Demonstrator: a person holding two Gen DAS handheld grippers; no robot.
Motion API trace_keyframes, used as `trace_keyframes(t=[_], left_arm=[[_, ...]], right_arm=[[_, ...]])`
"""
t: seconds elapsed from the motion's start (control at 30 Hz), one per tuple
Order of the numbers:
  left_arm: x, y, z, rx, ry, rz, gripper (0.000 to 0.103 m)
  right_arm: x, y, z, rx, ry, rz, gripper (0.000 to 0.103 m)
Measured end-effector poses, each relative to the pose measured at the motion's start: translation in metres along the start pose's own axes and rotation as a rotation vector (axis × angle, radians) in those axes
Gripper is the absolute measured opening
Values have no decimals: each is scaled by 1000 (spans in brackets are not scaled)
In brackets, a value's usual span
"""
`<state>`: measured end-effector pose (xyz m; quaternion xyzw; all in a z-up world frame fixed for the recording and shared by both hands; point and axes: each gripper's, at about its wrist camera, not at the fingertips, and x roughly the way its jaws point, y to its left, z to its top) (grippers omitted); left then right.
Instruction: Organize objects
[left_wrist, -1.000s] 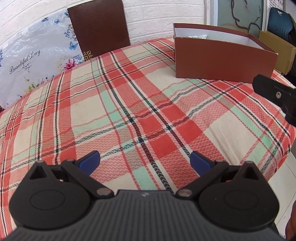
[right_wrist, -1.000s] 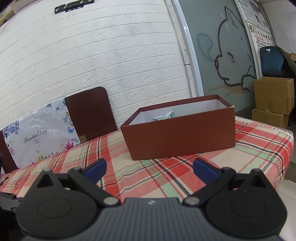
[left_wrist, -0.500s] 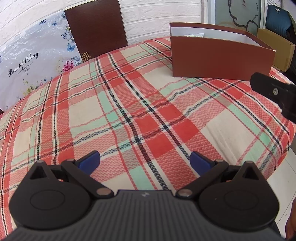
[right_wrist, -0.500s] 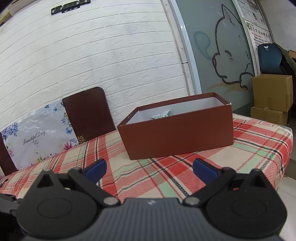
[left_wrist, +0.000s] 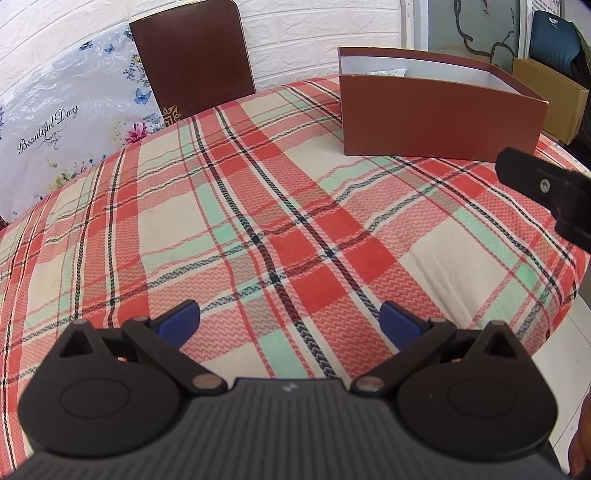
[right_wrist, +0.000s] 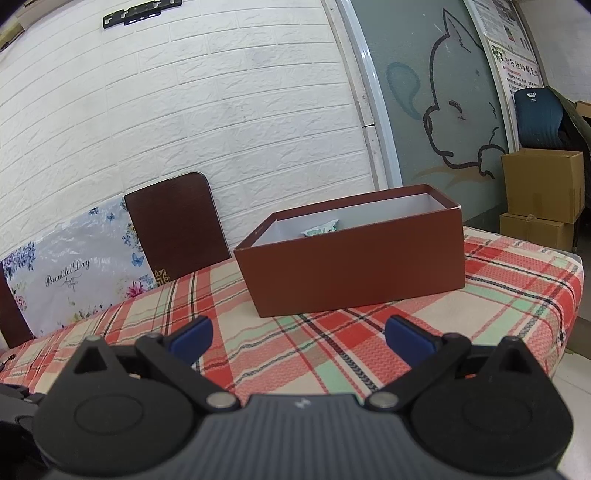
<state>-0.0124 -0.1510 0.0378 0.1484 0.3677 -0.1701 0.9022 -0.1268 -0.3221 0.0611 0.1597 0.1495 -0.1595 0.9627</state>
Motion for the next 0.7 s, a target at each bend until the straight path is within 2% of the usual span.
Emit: trace_keyframes(t=[0.7], left_arm=[[1,7,5,-20,-17,-27,103]], right_arm=[[-1,8,1,-40,-10,-10,103]])
